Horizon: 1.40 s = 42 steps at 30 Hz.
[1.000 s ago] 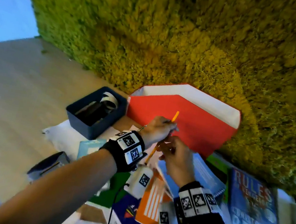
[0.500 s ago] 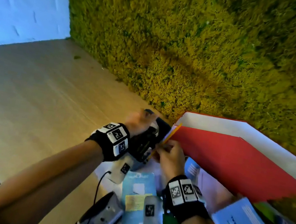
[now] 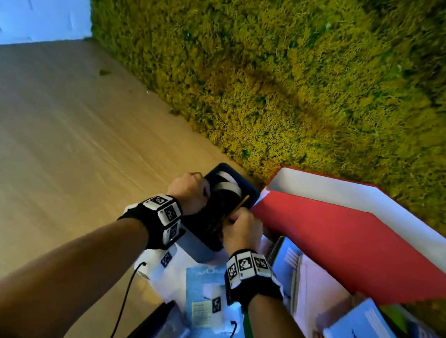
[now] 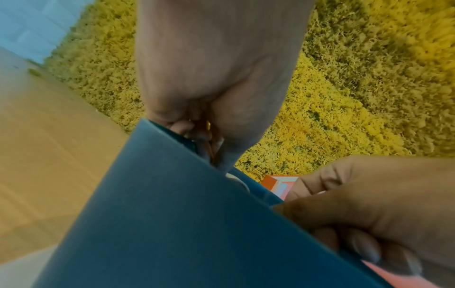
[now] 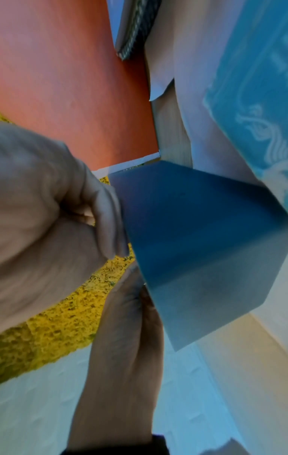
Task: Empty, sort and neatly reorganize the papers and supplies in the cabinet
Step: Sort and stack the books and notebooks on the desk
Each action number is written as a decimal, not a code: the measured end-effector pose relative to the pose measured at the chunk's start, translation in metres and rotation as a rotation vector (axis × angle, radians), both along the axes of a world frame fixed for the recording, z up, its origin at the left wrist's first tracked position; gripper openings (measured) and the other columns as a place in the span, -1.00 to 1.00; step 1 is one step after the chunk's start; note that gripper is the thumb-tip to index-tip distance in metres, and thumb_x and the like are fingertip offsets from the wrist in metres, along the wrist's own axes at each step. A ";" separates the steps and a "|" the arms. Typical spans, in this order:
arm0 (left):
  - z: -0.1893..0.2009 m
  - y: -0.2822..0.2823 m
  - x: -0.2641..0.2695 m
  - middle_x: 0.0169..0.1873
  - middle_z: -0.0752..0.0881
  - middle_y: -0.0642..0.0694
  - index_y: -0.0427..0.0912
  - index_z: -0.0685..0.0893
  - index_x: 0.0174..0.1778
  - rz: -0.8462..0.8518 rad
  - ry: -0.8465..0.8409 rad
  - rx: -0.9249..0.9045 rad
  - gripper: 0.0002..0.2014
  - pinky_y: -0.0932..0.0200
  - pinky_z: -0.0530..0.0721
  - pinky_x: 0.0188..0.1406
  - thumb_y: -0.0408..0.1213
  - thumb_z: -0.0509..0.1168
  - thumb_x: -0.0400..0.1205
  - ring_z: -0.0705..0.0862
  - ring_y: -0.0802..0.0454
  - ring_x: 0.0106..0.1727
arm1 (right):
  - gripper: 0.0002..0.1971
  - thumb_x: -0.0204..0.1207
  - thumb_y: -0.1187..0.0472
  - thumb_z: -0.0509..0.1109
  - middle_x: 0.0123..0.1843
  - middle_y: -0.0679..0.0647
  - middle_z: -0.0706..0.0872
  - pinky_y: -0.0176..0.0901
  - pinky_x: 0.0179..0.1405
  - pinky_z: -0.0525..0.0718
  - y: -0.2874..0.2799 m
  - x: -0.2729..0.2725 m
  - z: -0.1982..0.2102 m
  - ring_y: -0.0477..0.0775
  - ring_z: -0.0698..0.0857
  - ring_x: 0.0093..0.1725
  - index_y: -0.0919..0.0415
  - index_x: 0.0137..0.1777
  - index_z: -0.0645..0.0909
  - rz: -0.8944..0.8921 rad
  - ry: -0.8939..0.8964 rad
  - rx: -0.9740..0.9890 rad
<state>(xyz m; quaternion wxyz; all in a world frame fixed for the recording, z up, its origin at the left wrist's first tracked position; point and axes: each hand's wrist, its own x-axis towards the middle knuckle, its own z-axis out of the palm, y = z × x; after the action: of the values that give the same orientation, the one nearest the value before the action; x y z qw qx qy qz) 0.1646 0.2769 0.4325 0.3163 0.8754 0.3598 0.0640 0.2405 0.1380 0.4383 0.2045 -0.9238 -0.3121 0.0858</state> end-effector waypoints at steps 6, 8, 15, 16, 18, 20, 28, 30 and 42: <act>0.014 -0.011 0.016 0.07 0.76 -0.28 -0.23 0.75 0.08 -0.049 0.063 -0.021 -0.70 0.03 0.69 0.03 -0.10 0.36 0.56 0.72 -0.27 0.11 | -0.92 0.38 0.10 0.46 -0.18 0.15 0.81 0.09 -0.03 0.73 -0.019 -0.002 0.006 0.24 0.77 -0.10 0.08 -0.22 0.68 0.038 0.306 0.236; 0.021 -0.027 0.027 -0.04 0.78 -0.28 -0.23 0.76 -0.10 -0.087 0.019 -0.001 -0.72 0.04 0.67 -0.07 -0.06 0.35 0.54 0.74 -0.27 0.04 | -0.88 0.32 0.03 0.48 -0.25 0.12 0.80 0.21 -0.11 0.74 -0.033 0.002 0.005 0.23 0.79 -0.17 0.03 -0.30 0.64 0.046 0.342 0.299; 0.046 -0.119 0.064 -0.11 0.79 -0.18 -0.10 0.75 -0.15 -0.225 -0.058 -0.010 -0.78 0.11 0.61 -0.16 -0.01 0.39 0.52 0.75 -0.23 -0.01 | -0.95 0.41 0.04 0.47 -0.36 -0.08 0.71 -0.04 -0.32 0.64 -0.122 0.029 0.013 -0.04 0.61 -0.38 -0.11 -0.20 0.64 -0.056 0.254 0.369; 0.045 -0.133 0.069 -0.13 0.77 -0.16 -0.09 0.73 -0.18 -0.247 -0.057 -0.032 -0.79 0.12 0.61 -0.17 -0.01 0.40 0.51 0.75 -0.22 -0.02 | -0.92 0.39 -0.02 0.46 -0.37 -0.07 0.69 -0.04 -0.33 0.65 -0.139 0.036 0.011 -0.02 0.61 -0.39 -0.08 -0.21 0.63 -0.093 0.247 0.356; 0.040 -0.163 0.077 -0.14 0.76 -0.20 -0.10 0.64 -0.28 -0.278 -0.039 -0.074 -0.78 0.12 0.57 -0.20 -0.03 0.39 0.51 0.75 -0.24 -0.03 | -0.84 0.37 -0.07 0.43 -0.33 0.00 0.74 0.08 -0.22 0.73 -0.173 0.047 0.012 0.09 0.72 -0.29 -0.01 -0.25 0.61 -0.169 0.204 0.332; 0.032 -0.190 0.084 -0.05 0.77 -0.23 -0.13 0.67 -0.19 -0.296 -0.013 -0.105 -0.76 0.08 0.64 -0.09 -0.01 0.39 0.51 0.74 -0.24 0.03 | -0.88 0.41 0.02 0.43 -0.24 0.08 0.78 0.06 -0.14 0.70 -0.204 0.055 0.015 0.14 0.73 -0.19 0.02 -0.27 0.61 -0.205 0.156 0.284; 0.017 -0.302 0.117 0.16 0.70 -0.42 -0.35 0.66 0.20 -0.315 0.071 -0.109 -0.44 -0.07 0.65 0.09 0.13 0.30 0.57 0.68 -0.35 0.19 | -0.83 0.45 0.08 0.50 -0.03 0.24 0.71 0.06 -0.08 0.61 -0.339 0.092 0.005 0.28 0.69 -0.01 0.08 -0.09 0.58 -0.431 0.038 0.183; 0.019 -0.320 0.121 0.10 0.71 -0.45 -0.45 0.63 0.14 -0.336 0.079 -0.105 -0.37 -0.07 0.64 -0.05 0.18 0.31 0.59 0.70 -0.36 0.09 | -0.73 0.45 0.03 0.46 0.08 0.28 0.65 0.10 -0.02 0.61 -0.365 0.100 0.001 0.32 0.64 0.07 0.10 0.04 0.53 -0.541 0.024 0.148; 0.017 -0.349 0.122 0.07 0.67 -0.27 -0.26 0.55 0.06 -0.087 -0.116 -0.327 -0.56 -0.02 0.64 -0.15 -0.07 0.49 0.42 0.67 -0.23 0.03 | -0.39 0.37 -0.40 0.38 0.06 0.28 0.71 0.20 0.00 0.76 -0.435 0.129 -0.009 0.33 0.73 -0.01 0.19 0.01 0.63 -0.606 0.768 0.260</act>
<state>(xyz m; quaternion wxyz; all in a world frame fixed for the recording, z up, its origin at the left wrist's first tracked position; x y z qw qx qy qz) 0.2867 -0.0721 0.4496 0.4772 0.8219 0.3083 0.0414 0.3691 -0.2968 0.4294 0.4336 -0.8415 0.0597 0.3168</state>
